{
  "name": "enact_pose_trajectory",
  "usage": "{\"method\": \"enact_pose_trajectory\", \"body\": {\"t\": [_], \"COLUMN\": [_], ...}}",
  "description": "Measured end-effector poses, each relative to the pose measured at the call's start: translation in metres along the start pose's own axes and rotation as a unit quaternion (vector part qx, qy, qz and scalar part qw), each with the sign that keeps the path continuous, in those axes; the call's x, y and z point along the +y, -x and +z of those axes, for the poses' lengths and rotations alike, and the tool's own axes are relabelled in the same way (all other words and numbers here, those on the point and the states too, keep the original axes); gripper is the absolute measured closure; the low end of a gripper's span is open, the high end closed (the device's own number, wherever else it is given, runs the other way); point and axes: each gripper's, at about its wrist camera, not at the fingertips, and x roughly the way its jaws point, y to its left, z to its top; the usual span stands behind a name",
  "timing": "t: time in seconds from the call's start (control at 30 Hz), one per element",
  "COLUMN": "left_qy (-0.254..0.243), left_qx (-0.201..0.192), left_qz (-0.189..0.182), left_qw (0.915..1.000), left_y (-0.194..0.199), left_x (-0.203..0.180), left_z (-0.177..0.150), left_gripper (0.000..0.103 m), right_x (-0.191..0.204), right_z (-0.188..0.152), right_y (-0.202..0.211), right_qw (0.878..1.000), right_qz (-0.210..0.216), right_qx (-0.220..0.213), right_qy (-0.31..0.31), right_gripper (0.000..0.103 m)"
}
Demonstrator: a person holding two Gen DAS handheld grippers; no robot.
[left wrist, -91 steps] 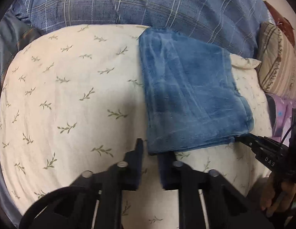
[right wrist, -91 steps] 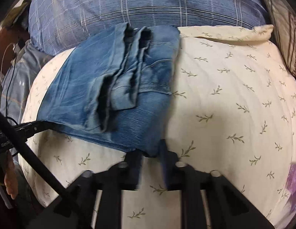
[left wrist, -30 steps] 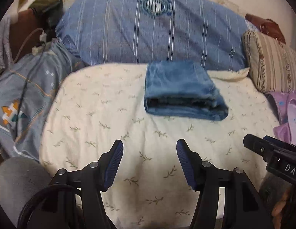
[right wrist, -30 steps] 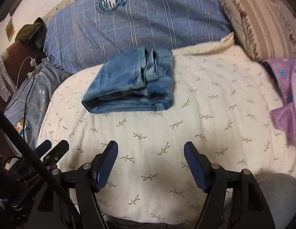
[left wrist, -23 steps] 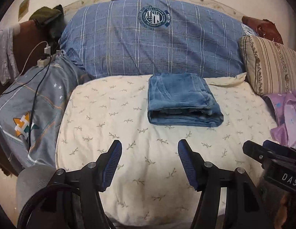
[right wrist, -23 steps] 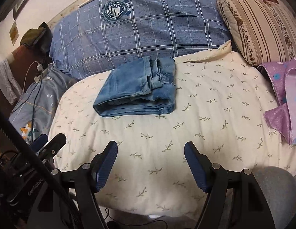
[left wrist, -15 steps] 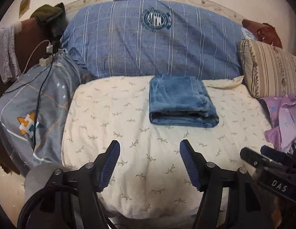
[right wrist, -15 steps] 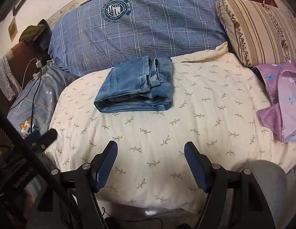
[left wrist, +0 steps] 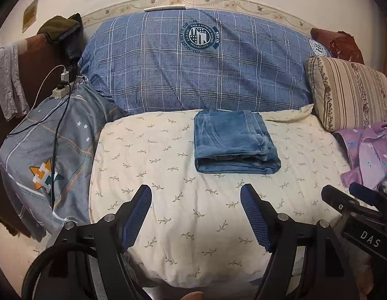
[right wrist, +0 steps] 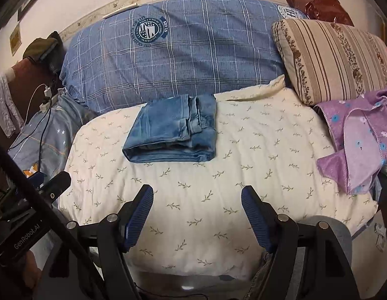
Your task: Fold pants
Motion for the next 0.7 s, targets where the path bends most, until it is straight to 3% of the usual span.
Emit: {"method": "enact_pose_trajectory", "body": {"t": [0.7], "left_qy": [0.002], "left_qx": [0.025], "left_qz": [0.001], "left_qw": [0.9997], "left_y": [-0.019], "left_x": [-0.001], "left_z": [0.0], "left_gripper": [0.029], "right_x": [0.002], "right_z": [0.002], "right_y": [-0.011], "right_qw": [1.0], "right_qz": [-0.005], "right_qx": [0.013], "right_qy": [0.011], "right_gripper": [0.029]}}
